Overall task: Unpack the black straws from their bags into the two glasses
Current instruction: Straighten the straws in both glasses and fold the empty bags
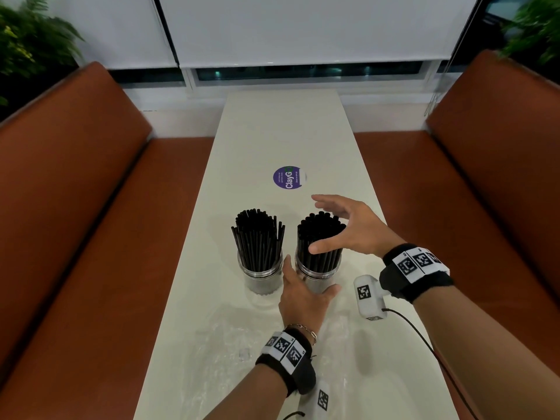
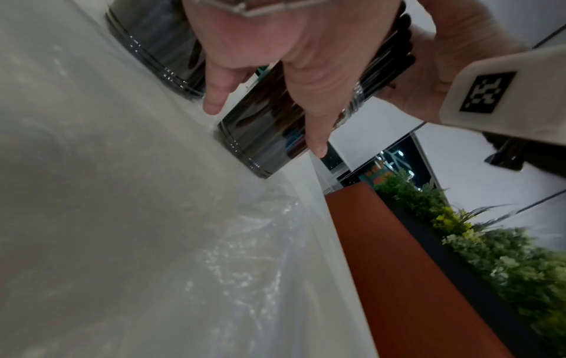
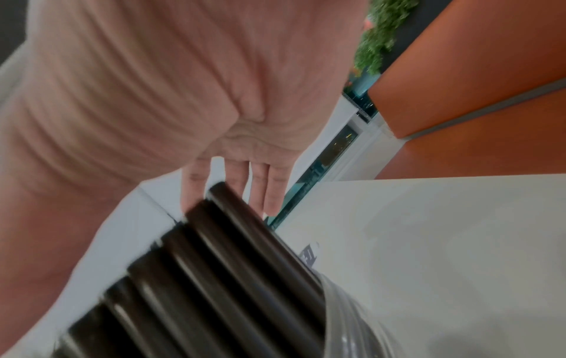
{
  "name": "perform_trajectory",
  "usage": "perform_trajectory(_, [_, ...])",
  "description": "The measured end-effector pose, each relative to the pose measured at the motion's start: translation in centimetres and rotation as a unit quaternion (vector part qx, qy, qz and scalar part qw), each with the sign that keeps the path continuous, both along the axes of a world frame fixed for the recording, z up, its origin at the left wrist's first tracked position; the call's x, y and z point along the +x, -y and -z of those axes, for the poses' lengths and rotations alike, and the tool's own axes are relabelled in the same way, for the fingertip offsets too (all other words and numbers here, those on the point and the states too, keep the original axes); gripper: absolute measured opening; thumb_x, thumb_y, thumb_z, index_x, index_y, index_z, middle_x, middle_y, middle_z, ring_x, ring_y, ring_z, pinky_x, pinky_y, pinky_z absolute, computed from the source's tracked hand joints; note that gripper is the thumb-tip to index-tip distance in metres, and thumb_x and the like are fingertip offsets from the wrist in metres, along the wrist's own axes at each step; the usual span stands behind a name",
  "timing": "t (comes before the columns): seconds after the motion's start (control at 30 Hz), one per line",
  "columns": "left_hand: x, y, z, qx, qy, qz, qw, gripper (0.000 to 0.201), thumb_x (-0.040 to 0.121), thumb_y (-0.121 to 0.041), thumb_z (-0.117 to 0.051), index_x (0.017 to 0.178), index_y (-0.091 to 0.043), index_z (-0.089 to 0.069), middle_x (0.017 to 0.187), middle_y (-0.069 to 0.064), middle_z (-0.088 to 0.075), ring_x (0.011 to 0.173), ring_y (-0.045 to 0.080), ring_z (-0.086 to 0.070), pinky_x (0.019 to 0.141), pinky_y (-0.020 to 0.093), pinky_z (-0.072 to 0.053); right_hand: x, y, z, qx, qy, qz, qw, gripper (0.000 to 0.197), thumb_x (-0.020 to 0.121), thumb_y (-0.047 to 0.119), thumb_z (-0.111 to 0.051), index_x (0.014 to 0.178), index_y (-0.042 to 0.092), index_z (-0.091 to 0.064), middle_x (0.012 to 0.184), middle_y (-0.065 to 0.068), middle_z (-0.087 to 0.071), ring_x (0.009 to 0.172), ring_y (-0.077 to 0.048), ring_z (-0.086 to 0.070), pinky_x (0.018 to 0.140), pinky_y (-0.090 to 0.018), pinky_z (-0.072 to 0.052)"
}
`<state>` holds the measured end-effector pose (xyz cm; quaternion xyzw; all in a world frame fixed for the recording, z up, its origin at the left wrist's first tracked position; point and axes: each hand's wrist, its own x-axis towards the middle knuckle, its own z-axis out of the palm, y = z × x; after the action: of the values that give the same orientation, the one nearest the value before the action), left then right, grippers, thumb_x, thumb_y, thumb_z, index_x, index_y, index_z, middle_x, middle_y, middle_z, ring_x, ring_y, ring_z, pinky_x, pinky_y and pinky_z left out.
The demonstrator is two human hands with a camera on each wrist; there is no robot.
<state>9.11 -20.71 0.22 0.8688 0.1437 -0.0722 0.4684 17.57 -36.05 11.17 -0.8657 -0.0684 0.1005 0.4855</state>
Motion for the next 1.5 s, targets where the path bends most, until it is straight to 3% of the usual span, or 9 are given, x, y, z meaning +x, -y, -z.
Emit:
perform_trajectory(0.2, [-3.1,-3.7,-0.9,-0.034,-0.040,0.008,0.999,0.097,0.076,-0.037,-0.093,0.157,-0.026,-0.040,0.148,0.003,-0.064,0.134,0.021,-0.062,0.113,0.040,-0.052,-5.6,2.8,0.6,0.075,0.028,0.153,0.985,0.098,0.066,0.044,-0.098,0.150,0.036,-0.050,0.142,0.017,-0.061,0.128,0.000,-0.060,0.108,-0.026,-0.048])
perform_trajectory(0.37, [-5.8,-13.0,-1.3,0.077,0.034,-0.042,0.996,0.028,0.082,-0.039,-0.087,0.106,-0.029,-0.077,0.114,-0.008,-0.079,0.110,0.018,-0.073,0.096,0.033,-0.056,-13.7,3.2,6.6,-0.063,-0.077,0.281,0.954,0.058,0.077,0.059,-0.084,0.124,0.029,-0.066,0.118,0.011,-0.073,0.096,-0.008,-0.073,0.088,-0.036,-0.063])
perform_trajectory(0.57, [-7.4,-22.6,0.0,0.140,-0.070,-0.122,0.980,0.072,0.077,-0.064,-0.083,0.132,-0.021,-0.064,0.132,0.004,-0.070,0.122,0.028,-0.066,0.101,0.045,-0.052,-19.6,-1.0,11.8,-0.081,-0.241,0.180,0.950,0.076,0.068,0.065,-0.089,0.126,0.034,-0.052,0.108,0.013,-0.067,0.089,-0.006,-0.071,0.074,-0.022,-0.051])
perform_trajectory(0.77, [-8.9,-23.1,3.0,0.091,-0.163,-0.086,0.979,0.089,0.074,-0.058,-0.089,0.144,-0.013,-0.056,0.134,0.012,-0.070,0.116,0.029,-0.064,0.098,0.040,-0.048,-19.5,-3.3,14.9,-0.125,-0.190,0.173,0.958,0.041,0.080,0.037,-0.089,0.111,0.023,-0.066,0.083,0.012,-0.066,0.073,-0.003,-0.061,0.068,-0.017,-0.047])
perform_trajectory(0.9, [-8.6,-23.7,4.2,0.019,-0.152,-0.099,0.983,0.077,0.053,-0.083,-0.082,0.095,-0.019,-0.074,0.102,0.005,-0.081,0.092,0.026,-0.070,0.087,0.040,-0.054,-19.5,-3.5,15.0,-0.060,-0.180,0.200,0.961,0.021,0.083,0.026,-0.087,0.097,0.024,-0.072,0.078,0.006,-0.068,0.071,-0.013,-0.064,0.071,-0.028,-0.053])
perform_trajectory(1.0, [-9.3,-24.7,4.5,-0.089,-0.147,-0.096,0.980,0.059,0.053,-0.067,-0.086,0.064,-0.021,-0.053,0.066,-0.007,-0.062,0.069,0.024,-0.061,0.072,0.040,-0.048,-20.0,-3.5,14.4,0.050,-0.172,0.239,0.954,0.034,0.088,0.018,-0.085,0.064,0.026,-0.061,0.065,0.009,-0.051,0.062,-0.012,-0.047,0.062,-0.024,-0.041])
perform_trajectory(1.23, [-10.7,-25.0,2.4,-0.217,-0.147,-0.072,0.962,0.011,0.098,-0.039,-0.073,0.100,-0.030,-0.068,0.101,-0.020,-0.063,0.094,0.004,-0.062,0.080,0.025,-0.047,-22.4,-3.8,12.3,0.135,-0.216,0.182,0.950,0.046,0.076,0.020,-0.096,0.115,0.022,-0.070,0.113,0.011,-0.078,0.103,-0.012,-0.073,0.083,-0.025,-0.057])
perform_trajectory(1.37, [-11.2,-24.5,2.3,-0.175,-0.148,-0.052,0.972,0.027,0.099,-0.050,-0.066,0.094,-0.023,-0.066,0.097,-0.010,-0.066,0.089,0.013,-0.062,0.075,0.028,-0.046,-22.9,-4.7,12.2,0.045,-0.177,0.189,0.965,0.018,0.086,0.026,-0.088,0.099,0.023,-0.076,0.108,0.004,-0.077,0.102,-0.019,-0.072,0.083,-0.026,-0.055])
perform_trajectory(1.5, [-11.1,-24.3,2.4,-0.048,-0.123,-0.049,0.990,0.051,0.095,-0.049,-0.073,0.134,-0.020,-0.057,0.120,0.002,-0.066,0.092,0.012,-0.062,0.074,0.027,-0.048,-22.6,-5.2,12.1,-0.095,-0.051,0.253,0.961,0.019,0.084,0.035,-0.088,0.079,0.040,-0.071,0.112,0.009,-0.069,0.105,-0.015,-0.062,0.093,-0.037,-0.053])
